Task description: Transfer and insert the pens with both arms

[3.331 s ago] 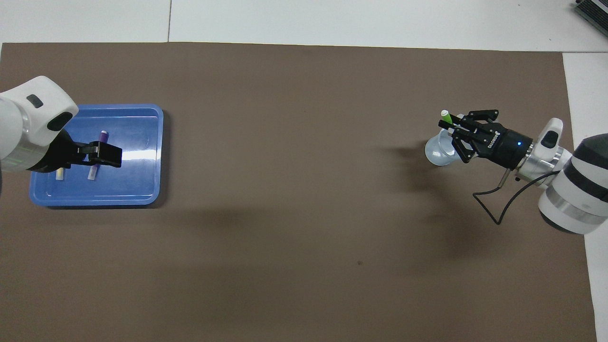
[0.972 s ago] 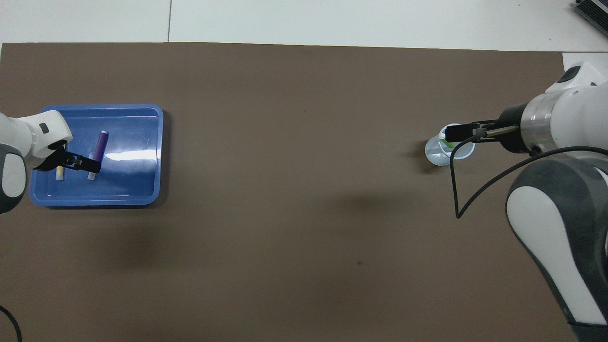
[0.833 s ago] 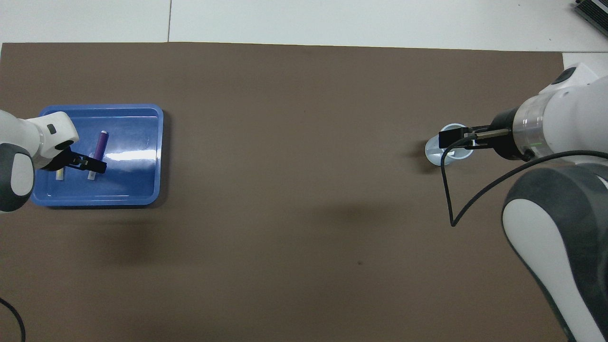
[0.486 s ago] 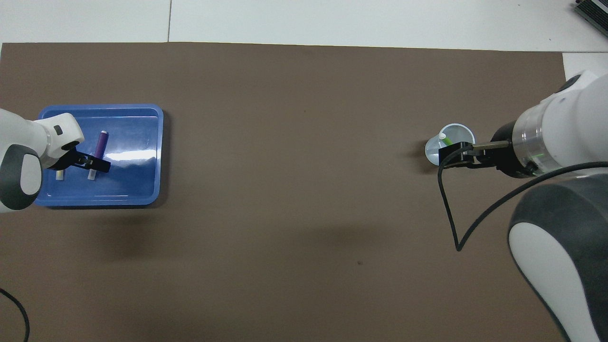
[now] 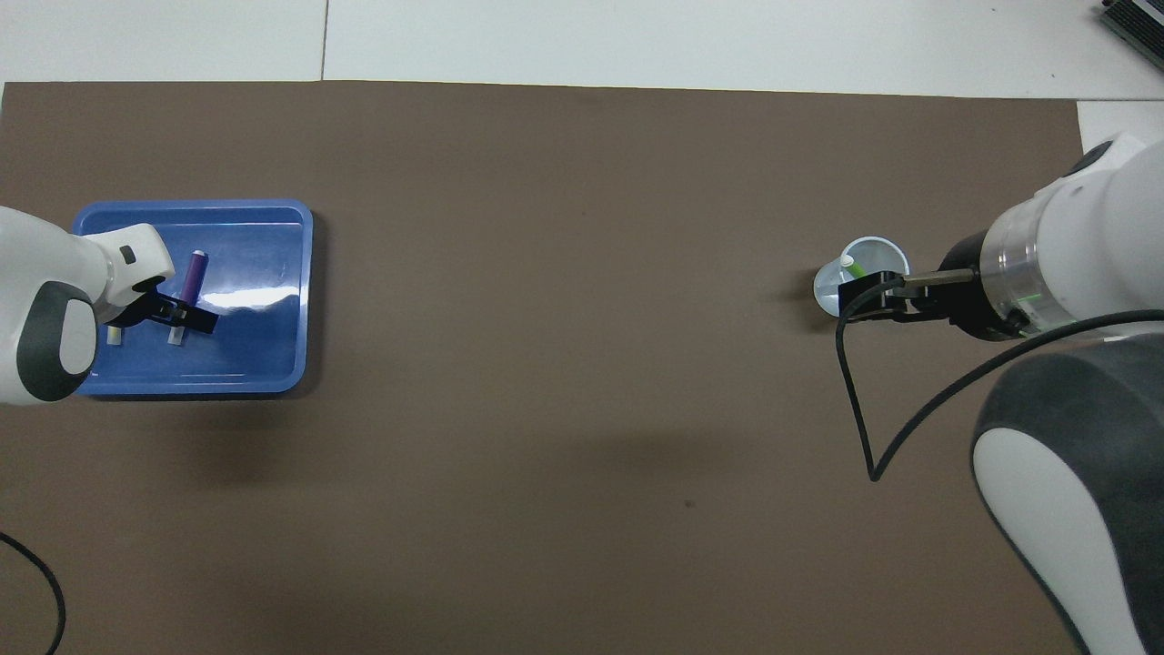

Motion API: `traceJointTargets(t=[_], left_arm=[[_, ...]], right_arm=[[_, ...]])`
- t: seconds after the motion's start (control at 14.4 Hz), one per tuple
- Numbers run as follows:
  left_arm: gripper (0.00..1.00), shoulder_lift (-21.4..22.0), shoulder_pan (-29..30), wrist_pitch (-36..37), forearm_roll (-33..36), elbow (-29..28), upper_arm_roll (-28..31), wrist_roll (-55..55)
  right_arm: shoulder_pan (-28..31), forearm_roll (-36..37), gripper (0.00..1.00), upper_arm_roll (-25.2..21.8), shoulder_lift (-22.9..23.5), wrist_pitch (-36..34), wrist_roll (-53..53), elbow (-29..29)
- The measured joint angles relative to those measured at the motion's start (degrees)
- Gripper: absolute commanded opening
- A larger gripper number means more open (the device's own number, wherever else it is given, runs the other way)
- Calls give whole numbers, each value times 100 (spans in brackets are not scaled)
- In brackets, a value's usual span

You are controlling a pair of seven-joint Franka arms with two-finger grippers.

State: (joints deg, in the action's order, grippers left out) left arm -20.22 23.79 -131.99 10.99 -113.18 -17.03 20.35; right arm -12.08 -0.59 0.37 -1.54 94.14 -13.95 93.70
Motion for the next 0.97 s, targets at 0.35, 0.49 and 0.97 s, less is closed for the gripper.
traceJointTargets(t=[0.35, 0.49, 0.97], left_arm=[[70, -7, -4, -15, 2, -63, -23, 0], [57, 2, -4, -10, 2, -66, -30, 0], [15, 63, -7, 13, 27, -51, -26, -35]], right_arm=[[0, 0, 100, 8, 4, 0, 0, 0], [0, 0, 100, 8, 4, 0, 0, 0], [0, 0, 100, 9, 9, 0, 0, 0]])
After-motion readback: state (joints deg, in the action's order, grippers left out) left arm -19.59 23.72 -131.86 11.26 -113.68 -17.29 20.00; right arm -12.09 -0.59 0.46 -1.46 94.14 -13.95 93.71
